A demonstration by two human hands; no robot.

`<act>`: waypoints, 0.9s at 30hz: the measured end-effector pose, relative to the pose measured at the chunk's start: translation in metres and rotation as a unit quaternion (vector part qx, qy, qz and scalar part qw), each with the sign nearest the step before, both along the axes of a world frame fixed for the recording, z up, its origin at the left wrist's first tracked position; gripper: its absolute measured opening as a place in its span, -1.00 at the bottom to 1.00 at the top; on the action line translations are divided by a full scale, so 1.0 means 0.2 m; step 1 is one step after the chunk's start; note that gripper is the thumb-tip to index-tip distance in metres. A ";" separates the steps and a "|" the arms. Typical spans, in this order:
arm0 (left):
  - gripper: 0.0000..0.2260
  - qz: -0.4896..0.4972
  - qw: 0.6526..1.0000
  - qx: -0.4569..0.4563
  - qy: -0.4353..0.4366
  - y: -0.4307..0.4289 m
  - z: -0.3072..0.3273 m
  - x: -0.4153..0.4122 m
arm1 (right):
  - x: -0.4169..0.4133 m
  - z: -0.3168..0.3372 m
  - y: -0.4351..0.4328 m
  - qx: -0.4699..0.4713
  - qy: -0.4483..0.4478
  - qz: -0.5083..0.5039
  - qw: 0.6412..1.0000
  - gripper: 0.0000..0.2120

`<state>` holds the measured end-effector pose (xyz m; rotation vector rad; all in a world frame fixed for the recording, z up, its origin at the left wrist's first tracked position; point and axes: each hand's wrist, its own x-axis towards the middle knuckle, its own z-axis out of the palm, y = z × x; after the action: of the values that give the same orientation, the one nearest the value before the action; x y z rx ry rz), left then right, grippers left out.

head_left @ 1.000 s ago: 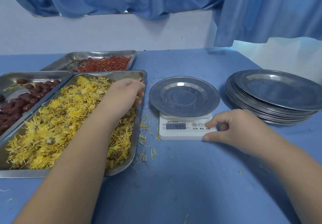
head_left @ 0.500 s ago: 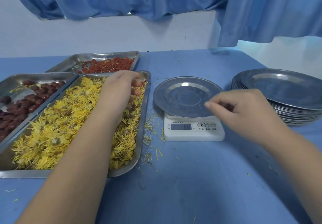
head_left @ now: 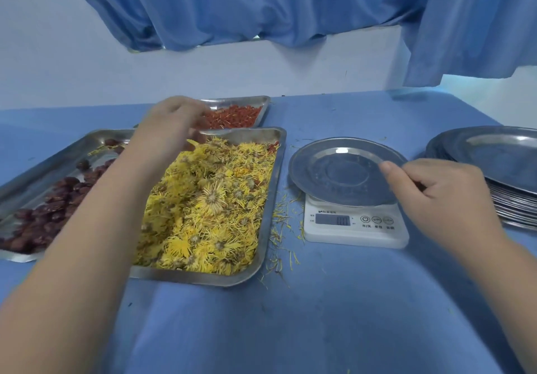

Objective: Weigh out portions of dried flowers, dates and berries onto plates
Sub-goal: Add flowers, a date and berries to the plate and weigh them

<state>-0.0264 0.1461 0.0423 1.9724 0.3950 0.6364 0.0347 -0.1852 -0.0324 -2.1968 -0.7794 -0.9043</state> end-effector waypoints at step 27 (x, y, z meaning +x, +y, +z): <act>-0.81 -0.170 0.927 0.280 0.185 0.01 0.00 -0.11 | -0.02 0.00 0.01 -0.013 0.033 0.006 0.999 -0.48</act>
<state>-0.0482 0.1473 0.0428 2.6427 0.0831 0.1488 0.0302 -0.1837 -0.0332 -2.2313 -0.7759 -0.8163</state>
